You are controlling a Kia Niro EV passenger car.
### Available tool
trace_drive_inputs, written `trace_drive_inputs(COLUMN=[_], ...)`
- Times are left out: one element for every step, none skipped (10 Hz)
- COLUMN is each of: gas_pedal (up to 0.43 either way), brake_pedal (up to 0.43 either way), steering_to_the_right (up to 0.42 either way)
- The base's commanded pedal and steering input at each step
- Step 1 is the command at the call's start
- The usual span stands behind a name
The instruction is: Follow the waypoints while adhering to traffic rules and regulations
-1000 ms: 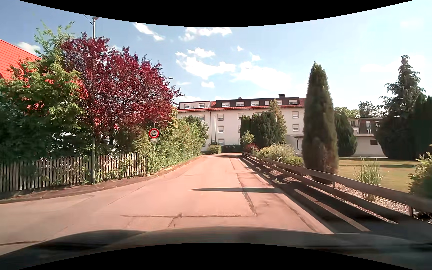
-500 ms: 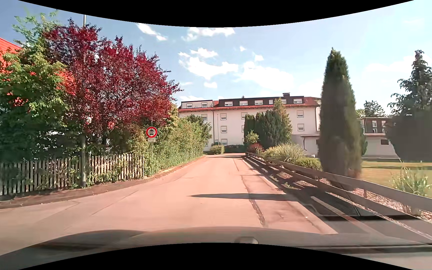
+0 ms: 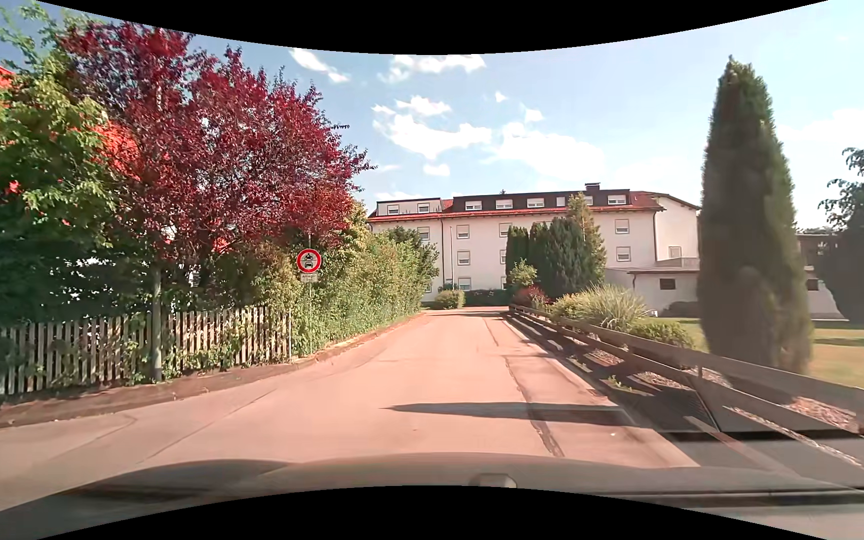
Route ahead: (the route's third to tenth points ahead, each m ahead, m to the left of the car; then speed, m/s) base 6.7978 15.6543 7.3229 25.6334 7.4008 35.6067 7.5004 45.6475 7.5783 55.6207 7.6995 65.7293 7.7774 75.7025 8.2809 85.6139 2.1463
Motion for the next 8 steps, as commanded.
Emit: trace_drive_inputs(gas_pedal=[0.000,0.000,0.000,0.000,0.000,0.000,0.000,0.000], brake_pedal=[0.000,0.000,0.000,0.000,0.000,0.000,0.000,0.000], steering_to_the_right=[-0.243,-0.273,-0.307,-0.341,-0.372,-0.416,-0.469,-0.522])
